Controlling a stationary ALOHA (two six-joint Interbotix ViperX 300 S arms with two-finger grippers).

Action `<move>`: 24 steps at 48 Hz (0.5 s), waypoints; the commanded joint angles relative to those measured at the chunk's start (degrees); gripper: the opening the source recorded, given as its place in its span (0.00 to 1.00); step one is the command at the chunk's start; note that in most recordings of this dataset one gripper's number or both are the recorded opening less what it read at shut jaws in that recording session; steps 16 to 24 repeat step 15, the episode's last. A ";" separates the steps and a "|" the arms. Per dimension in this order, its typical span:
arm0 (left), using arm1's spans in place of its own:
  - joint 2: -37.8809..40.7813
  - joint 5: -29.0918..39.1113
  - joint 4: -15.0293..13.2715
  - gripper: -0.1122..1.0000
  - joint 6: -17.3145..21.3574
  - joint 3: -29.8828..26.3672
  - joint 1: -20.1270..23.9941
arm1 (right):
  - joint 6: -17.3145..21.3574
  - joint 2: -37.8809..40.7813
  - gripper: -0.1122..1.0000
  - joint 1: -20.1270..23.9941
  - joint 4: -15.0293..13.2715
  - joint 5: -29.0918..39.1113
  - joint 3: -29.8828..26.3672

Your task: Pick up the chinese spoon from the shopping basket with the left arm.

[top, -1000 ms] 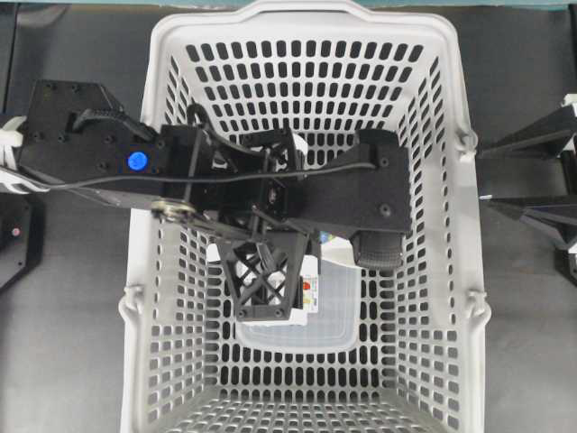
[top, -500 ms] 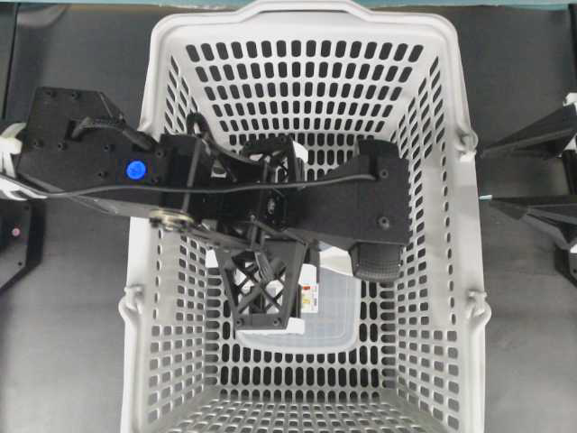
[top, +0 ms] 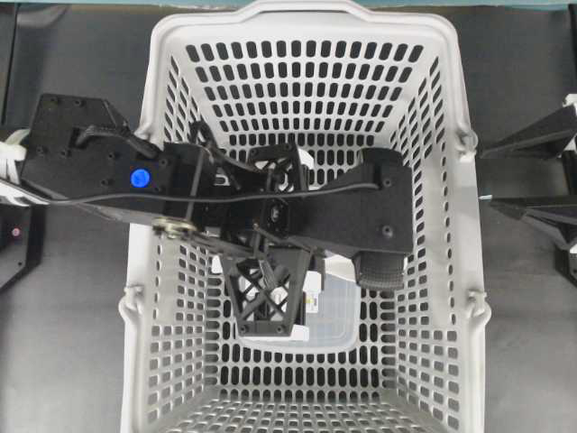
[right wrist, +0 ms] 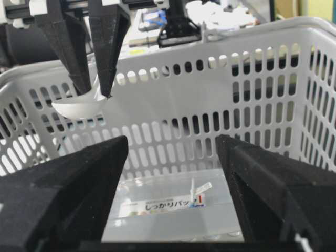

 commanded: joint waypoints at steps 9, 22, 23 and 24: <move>-0.79 -0.62 0.18 0.23 -0.26 -1.58 -0.70 | 0.00 0.26 0.70 0.00 0.18 -0.53 -0.26; -0.53 -0.62 0.18 0.23 -0.26 -1.49 -0.70 | -0.09 0.26 0.70 0.00 0.18 -0.53 -0.26; -0.53 -0.62 0.18 0.23 -0.26 -1.49 -0.70 | -0.09 0.26 0.70 0.00 0.18 -0.53 -0.26; -0.53 -0.62 0.18 0.23 -0.26 -1.49 -0.70 | -0.09 0.26 0.70 0.00 0.18 -0.53 -0.26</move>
